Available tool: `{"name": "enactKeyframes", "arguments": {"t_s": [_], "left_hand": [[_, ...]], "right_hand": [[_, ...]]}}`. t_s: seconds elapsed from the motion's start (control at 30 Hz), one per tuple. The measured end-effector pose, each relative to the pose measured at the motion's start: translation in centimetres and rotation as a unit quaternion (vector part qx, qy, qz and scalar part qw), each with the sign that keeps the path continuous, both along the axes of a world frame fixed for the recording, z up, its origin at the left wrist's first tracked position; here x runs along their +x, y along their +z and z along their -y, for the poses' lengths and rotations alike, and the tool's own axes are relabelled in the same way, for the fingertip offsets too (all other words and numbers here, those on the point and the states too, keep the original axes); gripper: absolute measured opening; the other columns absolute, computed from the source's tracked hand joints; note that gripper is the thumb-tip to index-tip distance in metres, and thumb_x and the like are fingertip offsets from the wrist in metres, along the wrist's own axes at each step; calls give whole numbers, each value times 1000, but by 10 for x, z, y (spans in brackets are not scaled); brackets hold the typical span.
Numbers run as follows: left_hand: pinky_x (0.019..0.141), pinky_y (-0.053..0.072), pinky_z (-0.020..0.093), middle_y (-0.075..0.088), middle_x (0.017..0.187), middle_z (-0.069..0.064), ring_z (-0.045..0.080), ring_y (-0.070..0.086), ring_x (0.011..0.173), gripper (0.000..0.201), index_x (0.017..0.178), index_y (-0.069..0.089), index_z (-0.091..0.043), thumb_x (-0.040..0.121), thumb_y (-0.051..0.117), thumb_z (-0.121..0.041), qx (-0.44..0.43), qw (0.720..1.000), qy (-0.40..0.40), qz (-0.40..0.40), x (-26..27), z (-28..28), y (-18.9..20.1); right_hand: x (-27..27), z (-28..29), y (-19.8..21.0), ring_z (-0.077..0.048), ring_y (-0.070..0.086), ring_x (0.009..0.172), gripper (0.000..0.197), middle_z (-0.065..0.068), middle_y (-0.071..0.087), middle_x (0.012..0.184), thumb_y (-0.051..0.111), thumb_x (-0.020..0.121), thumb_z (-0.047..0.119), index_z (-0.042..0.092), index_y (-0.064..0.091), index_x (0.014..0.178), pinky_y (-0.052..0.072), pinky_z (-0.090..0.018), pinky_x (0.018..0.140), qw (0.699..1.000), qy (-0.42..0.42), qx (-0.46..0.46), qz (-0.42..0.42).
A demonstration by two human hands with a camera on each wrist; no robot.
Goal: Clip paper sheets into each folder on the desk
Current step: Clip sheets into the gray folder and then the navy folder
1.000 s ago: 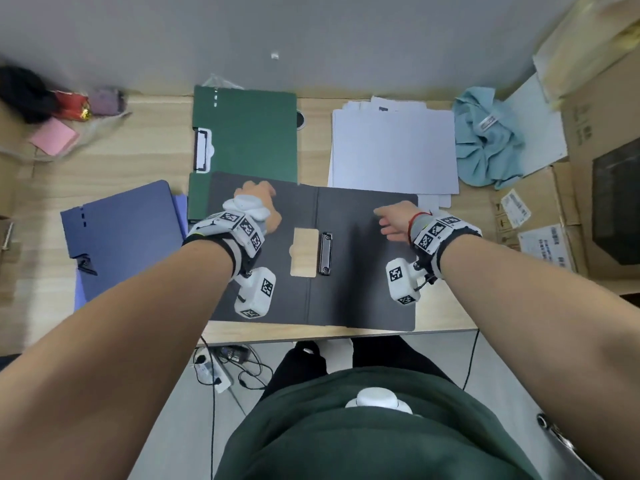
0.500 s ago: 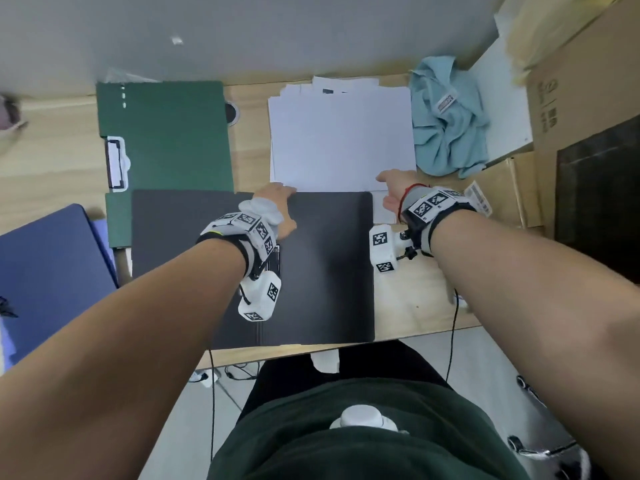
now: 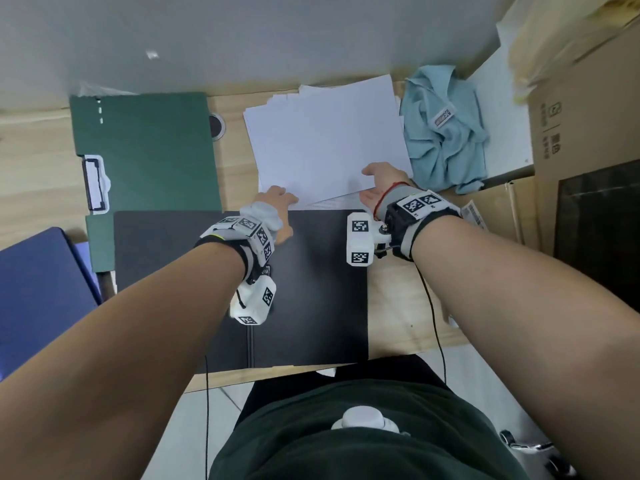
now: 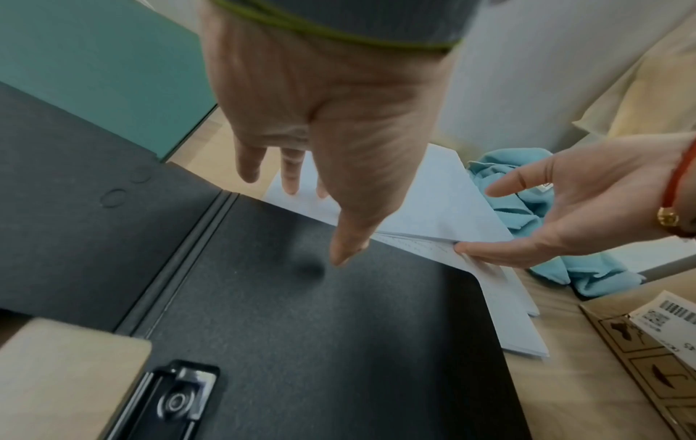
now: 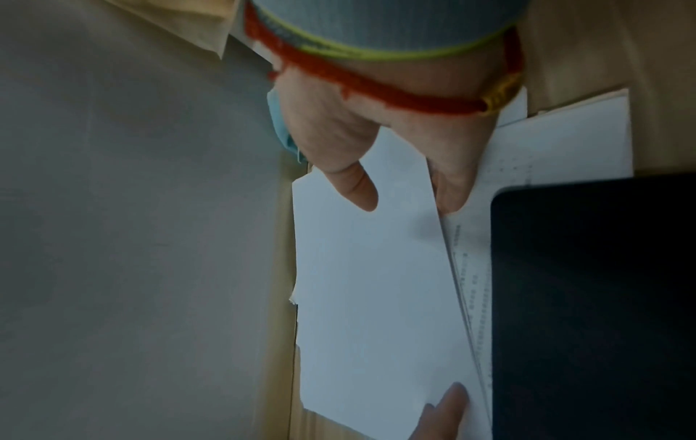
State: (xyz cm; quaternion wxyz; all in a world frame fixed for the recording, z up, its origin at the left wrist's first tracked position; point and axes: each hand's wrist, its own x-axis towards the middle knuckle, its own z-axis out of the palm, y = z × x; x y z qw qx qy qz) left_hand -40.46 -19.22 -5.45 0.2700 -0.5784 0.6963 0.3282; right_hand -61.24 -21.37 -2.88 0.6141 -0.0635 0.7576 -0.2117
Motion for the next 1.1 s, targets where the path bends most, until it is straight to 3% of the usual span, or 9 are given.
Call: {"name": "enactKeyframes", "arguments": {"t_s": [0.17,0.27,0.33,0.4,0.47,0.53,0.6,0.77,1.1], "left_hand": [[84,41,29,35,148,4,29,45,126,63,150,32,-26,92,56,-19,-31,999,-18,9,2,6,-1],[80,39,27,37,144,4,28,46,122,59,147,36,-23,91,55,-16,-32,999,-24,14,2,8,-3],[83,42,29,36,144,2,27,44,124,63,148,34,-27,90,57,-16,-15,1000,-23,13,3,13,-4],[86,44,31,35,144,0,26,43,125,66,149,32,-31,90,60,-19,-7,1000,-19,20,5,15,-2],[84,45,30,36,143,-1,25,44,124,70,149,32,-32,87,64,-21,-8,999,-24,21,4,14,0],[80,43,29,38,142,0,25,46,123,70,148,35,-29,86,65,-18,-17,999,-37,21,4,10,-1],[78,41,28,39,142,1,26,46,123,68,146,37,-25,84,65,-15,-29,998,-45,14,5,8,-2],[99,47,37,28,154,-5,25,39,133,82,152,25,-32,83,67,-20,6,1000,-29,0,12,7,-1],[111,38,39,47,146,-1,24,47,132,67,145,43,-24,85,71,-36,-24,967,188,-170,33,9,22]], "right_hand": [[15,19,16,-28,49,129,45,-13,47,142,47,102,15,9,40,146,39,-27,103,993,61,11,-101],[16,17,13,-30,42,133,57,-14,36,152,52,96,15,8,32,149,40,-38,105,999,35,20,-15],[15,13,4,-25,43,119,65,-12,37,143,55,91,16,6,29,150,44,-43,101,999,-16,11,41],[15,11,-6,-24,49,100,59,-10,42,122,57,90,17,7,38,144,52,-37,87,998,-30,22,44],[18,13,-11,-20,51,73,33,-9,47,104,64,86,17,7,54,115,51,-30,64,996,-79,42,25],[22,15,-14,-17,44,60,23,-7,48,89,70,82,21,11,54,94,45,-28,55,996,-73,56,1],[26,17,-14,-15,49,67,22,-3,48,80,74,82,26,15,56,88,53,-28,65,997,-50,52,1],[29,14,-20,-26,70,97,12,-12,71,107,72,86,13,12,64,94,59,-40,87,988,-123,-13,93],[32,9,21,-27,72,95,39,-10,73,110,78,77,7,6,65,113,61,-42,80,976,-116,-169,68]]}}
